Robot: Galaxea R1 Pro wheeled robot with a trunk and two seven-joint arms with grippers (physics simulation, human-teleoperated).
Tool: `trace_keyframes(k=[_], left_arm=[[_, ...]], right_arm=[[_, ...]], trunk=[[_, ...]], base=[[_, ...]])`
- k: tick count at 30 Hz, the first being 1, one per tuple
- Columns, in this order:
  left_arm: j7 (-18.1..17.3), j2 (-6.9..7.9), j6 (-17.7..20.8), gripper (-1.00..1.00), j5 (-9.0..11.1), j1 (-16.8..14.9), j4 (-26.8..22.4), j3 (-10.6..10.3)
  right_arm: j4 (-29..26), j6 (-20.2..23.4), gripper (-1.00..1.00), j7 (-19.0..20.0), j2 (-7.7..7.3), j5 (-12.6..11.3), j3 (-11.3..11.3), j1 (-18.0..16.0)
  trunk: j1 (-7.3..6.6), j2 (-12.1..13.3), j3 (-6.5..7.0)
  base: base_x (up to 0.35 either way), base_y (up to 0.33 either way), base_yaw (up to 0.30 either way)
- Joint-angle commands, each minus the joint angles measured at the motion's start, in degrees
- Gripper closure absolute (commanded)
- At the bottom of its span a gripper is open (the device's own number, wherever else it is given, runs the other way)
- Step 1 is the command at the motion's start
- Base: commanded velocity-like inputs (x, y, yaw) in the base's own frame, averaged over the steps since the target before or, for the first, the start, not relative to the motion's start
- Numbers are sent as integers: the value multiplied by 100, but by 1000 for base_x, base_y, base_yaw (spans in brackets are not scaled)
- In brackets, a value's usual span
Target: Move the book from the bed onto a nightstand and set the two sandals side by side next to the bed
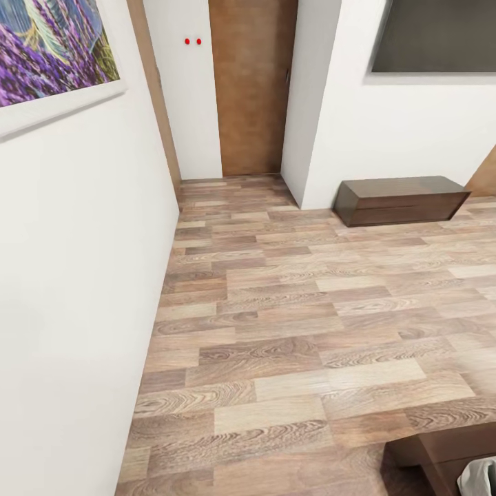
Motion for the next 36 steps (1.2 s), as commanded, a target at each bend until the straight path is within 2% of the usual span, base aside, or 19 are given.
trace_keyframes(k=[1, 13, 36], left_arm=[[22, 2, -19, -100, 54, -2, 0, -49], [22, 5, -17, -100, 55, -2, 4, -49], [22, 5, -10, -100, 48, -2, 0, -49]], right_arm=[[-14, 54, -100, -17, -1, -3, 47, 1], [-14, 54, -100, -17, -1, -3, 47, 1], [-14, 54, -100, -17, -1, -3, 47, 1]], trunk=[[0, -2, -4], [0, -2, -4], [0, -2, -4]], base=[[12, 0, 0], [46, 0, 0], [118, 0, 0]])
